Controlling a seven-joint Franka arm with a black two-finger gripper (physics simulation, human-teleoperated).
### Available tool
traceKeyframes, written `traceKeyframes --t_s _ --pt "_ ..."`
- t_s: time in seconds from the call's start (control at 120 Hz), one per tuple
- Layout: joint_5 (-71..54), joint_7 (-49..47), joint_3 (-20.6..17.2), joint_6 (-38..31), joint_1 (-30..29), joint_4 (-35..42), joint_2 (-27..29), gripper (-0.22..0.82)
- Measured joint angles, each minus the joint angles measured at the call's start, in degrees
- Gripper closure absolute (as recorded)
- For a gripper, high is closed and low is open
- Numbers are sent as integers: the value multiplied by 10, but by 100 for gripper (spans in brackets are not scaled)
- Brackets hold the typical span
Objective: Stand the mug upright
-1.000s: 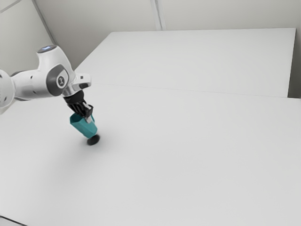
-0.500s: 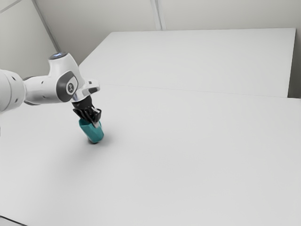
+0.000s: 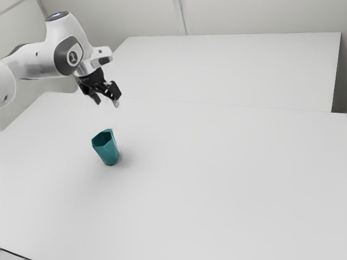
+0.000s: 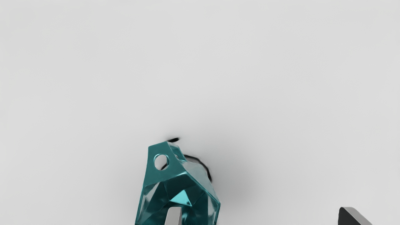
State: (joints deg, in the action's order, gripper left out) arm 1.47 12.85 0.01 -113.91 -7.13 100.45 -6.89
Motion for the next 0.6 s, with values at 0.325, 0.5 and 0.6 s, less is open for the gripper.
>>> traceKeyframes --t_s 0.325,0.5,0.6 --pt "-31 3 -24 160 1 -157 0 1" --pt "-28 5 -24 189 -2 -159 0 1" --pt "-26 7 -23 198 -5 -160 -1 0"
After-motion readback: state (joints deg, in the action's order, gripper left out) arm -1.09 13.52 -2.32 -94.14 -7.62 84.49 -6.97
